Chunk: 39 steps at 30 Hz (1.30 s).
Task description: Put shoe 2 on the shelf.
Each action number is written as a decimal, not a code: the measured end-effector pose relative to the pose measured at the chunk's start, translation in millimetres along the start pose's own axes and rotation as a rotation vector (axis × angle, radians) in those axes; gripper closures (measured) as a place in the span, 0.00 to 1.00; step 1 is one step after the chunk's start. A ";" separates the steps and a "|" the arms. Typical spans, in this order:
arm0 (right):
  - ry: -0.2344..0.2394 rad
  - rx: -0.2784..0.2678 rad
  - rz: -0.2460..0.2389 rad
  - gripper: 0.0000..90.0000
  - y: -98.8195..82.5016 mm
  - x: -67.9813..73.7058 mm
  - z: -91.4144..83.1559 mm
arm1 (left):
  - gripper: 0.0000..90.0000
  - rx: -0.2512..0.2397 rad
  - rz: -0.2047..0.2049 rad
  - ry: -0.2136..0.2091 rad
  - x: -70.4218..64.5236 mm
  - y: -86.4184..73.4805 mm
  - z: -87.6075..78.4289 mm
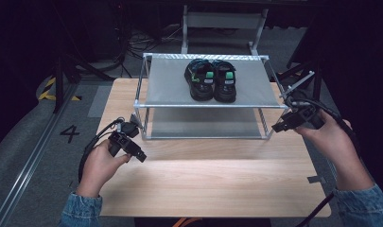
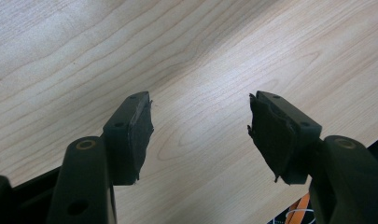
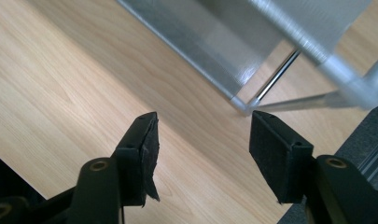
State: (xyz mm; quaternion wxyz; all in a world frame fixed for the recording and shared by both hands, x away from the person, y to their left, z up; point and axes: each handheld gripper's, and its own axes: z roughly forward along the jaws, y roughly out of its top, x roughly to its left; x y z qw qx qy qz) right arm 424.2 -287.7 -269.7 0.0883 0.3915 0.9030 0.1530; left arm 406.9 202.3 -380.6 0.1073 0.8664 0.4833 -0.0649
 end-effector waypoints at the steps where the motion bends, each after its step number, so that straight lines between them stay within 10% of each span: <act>1: 0.007 0.002 0.002 0.47 -6.6 -0.3 5.5 | 0.43 0.000 -0.002 -0.004 -0.3 -0.2 0.1; 27: 0.075 0.012 0.017 0.48 -67.3 8.0 101.8 | 0.42 0.028 0.025 0.000 -4.9 1.2 12.0; 39: 0.025 -0.033 -0.009 0.50 -81.3 12.6 136.5 | 0.42 0.017 0.042 0.003 -6.4 1.4 13.4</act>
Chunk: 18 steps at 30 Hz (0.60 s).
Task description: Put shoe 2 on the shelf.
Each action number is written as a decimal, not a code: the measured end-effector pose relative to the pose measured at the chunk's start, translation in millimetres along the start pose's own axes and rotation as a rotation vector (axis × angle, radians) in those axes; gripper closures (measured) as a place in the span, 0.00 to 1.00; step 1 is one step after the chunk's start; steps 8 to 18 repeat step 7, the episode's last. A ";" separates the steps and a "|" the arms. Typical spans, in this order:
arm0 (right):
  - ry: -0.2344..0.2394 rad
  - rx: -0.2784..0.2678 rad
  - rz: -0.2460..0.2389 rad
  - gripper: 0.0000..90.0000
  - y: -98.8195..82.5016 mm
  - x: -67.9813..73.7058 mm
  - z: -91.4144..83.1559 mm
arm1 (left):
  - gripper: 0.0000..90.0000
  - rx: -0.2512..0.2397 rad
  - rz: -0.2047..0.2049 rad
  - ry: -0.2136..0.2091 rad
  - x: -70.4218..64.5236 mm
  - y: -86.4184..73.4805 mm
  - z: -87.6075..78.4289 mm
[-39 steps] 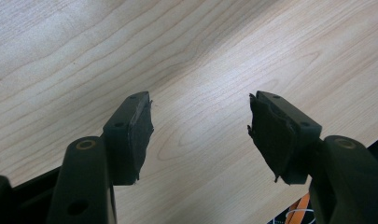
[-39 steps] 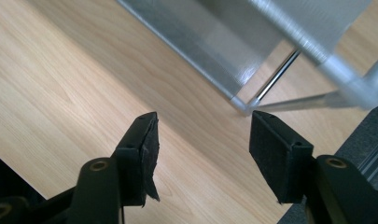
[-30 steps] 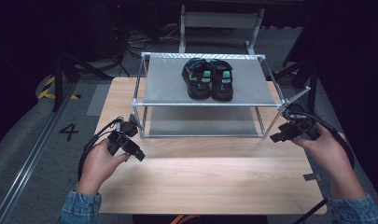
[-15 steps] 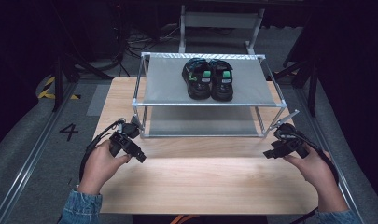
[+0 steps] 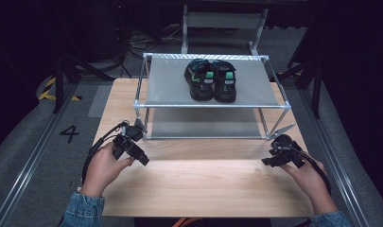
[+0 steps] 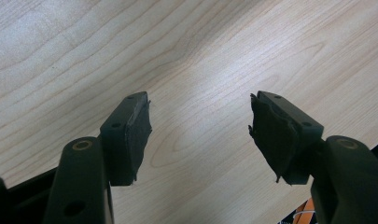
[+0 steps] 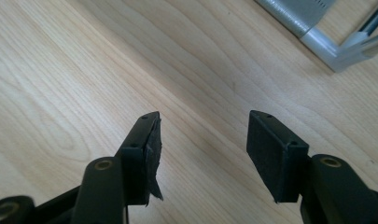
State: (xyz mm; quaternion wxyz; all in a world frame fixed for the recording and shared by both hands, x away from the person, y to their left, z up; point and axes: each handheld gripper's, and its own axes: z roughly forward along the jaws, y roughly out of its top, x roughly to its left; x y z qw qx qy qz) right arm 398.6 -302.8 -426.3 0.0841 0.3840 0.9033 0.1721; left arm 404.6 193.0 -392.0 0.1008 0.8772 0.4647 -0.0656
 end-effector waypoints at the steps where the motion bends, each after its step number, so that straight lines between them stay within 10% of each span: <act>1: -0.007 0.003 -0.002 0.50 -0.4 0.0 2.3 | 0.42 -0.001 0.002 0.001 0.1 0.0 -0.1; 18: 0.012 0.002 0.017 0.51 -3.1 -1.1 10.9 | 0.42 0.003 -0.001 -0.001 0.7 -0.3 0.2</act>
